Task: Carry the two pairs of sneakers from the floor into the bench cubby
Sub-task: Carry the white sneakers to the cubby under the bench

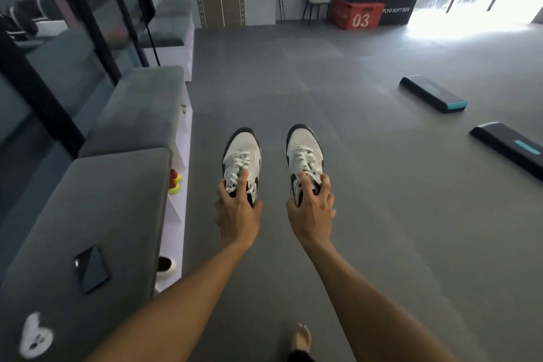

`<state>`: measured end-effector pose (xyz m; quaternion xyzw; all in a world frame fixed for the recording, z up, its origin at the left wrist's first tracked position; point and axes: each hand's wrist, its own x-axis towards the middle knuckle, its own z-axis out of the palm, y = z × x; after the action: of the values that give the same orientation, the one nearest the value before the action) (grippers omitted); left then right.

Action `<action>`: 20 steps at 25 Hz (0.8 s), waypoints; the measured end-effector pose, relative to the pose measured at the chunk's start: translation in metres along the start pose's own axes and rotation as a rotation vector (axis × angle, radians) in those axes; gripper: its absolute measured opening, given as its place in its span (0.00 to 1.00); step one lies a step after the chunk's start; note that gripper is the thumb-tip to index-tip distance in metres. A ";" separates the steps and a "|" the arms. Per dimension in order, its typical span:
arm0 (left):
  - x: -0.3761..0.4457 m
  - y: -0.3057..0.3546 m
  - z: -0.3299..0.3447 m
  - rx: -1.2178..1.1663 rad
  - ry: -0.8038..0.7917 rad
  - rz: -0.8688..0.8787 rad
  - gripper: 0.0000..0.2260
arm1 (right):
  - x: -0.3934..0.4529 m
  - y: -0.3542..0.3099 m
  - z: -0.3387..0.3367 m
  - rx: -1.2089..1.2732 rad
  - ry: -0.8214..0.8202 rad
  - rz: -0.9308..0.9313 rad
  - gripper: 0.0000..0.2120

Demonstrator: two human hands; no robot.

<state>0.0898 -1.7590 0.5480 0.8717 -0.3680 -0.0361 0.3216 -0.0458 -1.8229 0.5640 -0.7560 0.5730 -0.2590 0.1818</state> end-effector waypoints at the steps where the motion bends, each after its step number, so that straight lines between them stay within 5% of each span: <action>1: 0.038 0.006 0.017 -0.012 0.021 -0.013 0.36 | 0.040 -0.001 0.014 0.009 0.002 -0.013 0.30; 20: 0.705 0.039 0.163 0.008 0.138 -0.066 0.34 | 0.660 -0.195 0.282 0.002 -0.064 -0.118 0.30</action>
<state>0.5293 -2.3348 0.5644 0.8851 -0.3159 0.0148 0.3415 0.4123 -2.4087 0.5707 -0.7962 0.5209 -0.2457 0.1852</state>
